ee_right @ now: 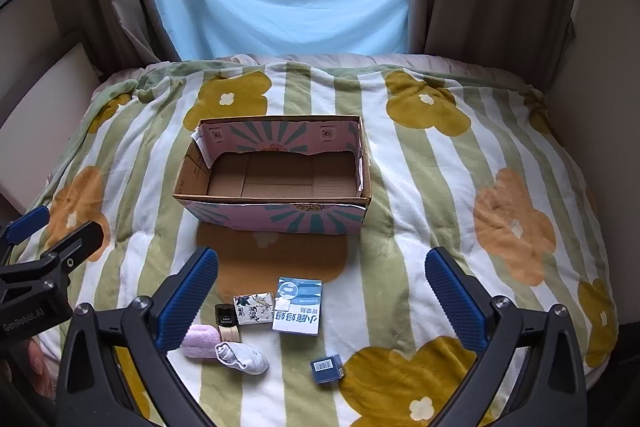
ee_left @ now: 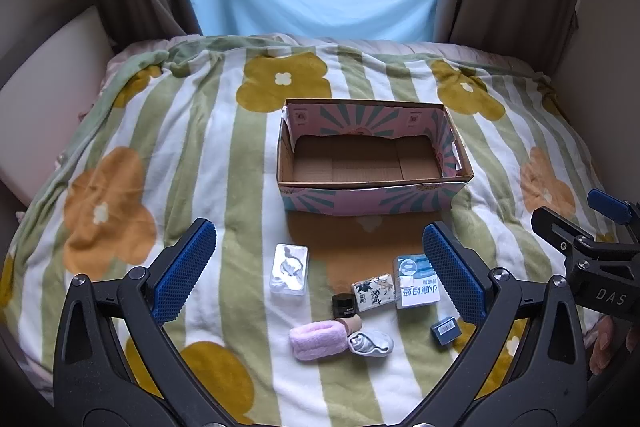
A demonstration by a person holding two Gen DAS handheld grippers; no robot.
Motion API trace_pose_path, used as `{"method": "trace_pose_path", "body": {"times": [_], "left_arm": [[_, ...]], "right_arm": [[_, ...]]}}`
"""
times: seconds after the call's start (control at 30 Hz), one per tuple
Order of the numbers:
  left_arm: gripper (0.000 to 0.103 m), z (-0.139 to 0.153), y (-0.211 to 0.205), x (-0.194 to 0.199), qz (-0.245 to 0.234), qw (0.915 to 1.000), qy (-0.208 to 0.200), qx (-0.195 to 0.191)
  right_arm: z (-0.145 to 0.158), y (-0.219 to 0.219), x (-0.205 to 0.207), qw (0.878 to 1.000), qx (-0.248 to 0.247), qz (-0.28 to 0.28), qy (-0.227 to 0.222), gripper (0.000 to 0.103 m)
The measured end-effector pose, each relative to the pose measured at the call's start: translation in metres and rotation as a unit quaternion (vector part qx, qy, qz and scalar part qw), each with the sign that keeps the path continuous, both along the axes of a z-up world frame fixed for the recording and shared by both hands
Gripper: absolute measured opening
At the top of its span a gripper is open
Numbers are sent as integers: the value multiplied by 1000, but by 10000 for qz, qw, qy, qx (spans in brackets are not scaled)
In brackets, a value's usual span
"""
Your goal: Organize objects
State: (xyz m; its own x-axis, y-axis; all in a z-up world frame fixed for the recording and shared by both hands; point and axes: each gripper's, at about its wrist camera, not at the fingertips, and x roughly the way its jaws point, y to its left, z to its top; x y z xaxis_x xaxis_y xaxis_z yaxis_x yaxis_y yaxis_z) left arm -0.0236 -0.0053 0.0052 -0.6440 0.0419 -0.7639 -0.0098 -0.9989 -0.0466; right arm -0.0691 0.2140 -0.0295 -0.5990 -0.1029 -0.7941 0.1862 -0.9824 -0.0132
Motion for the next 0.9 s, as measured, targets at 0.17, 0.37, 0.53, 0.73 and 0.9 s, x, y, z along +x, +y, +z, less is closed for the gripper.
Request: {"method": "trace_pose_path", "body": {"times": [0.17,0.37,0.53,0.73,0.9], "left_arm": [[103,0,2,0,27,9999,20,-150],[103,1,0,-2,17,9999,60,-89],[103,1,-2,0,10,10000,57,-56],[103,0,-2,1,5,10000,70,-41],[103,0,-2,1,16,10000,42,-41]], "right_arm": [[1,0,0,10000,1,-16,-11,102],[0,2,1,10000,12,-9,0,102],[2,4,0,10000,-25,-42,-14,102],[2,4,0,10000,-57,-52,-12,102],[2,4,1,10000,-54,-54,-8,102]]}}
